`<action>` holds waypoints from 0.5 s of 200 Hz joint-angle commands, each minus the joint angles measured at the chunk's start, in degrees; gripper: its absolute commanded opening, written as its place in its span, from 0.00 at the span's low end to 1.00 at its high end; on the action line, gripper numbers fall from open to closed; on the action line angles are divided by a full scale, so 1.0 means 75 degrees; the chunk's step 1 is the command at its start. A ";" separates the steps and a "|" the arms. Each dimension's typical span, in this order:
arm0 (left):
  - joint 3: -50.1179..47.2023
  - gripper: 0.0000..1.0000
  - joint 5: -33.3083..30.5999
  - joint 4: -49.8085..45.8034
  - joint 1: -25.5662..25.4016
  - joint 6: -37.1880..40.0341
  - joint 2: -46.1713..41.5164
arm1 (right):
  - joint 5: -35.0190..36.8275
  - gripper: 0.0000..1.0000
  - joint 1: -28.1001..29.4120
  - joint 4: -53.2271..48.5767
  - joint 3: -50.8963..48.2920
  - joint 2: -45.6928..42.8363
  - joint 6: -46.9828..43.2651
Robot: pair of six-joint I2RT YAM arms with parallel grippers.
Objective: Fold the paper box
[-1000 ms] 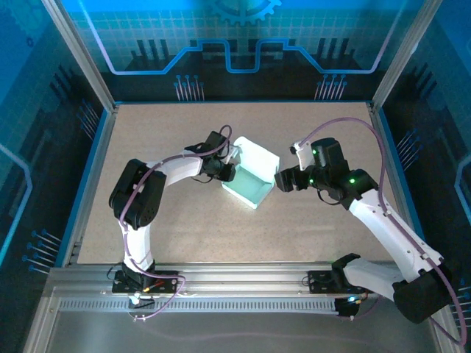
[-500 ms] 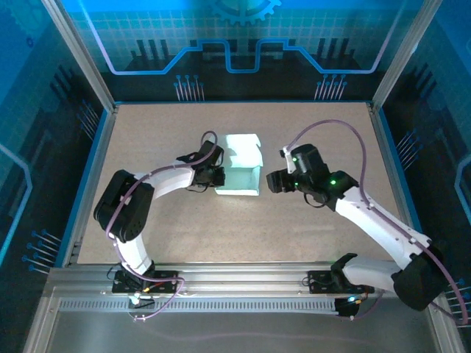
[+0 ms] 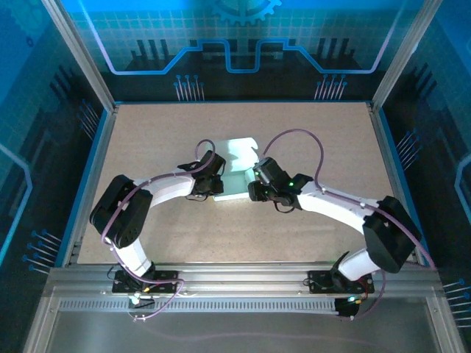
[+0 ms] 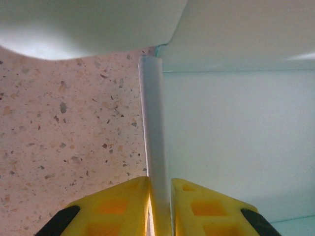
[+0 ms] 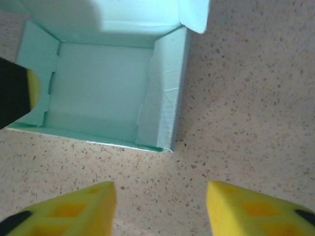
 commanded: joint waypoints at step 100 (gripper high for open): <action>-0.0026 0.19 0.0017 -0.0094 -0.0037 0.0044 -0.0196 | -0.0375 0.13 -0.0421 0.0638 0.1097 0.1844 -0.0154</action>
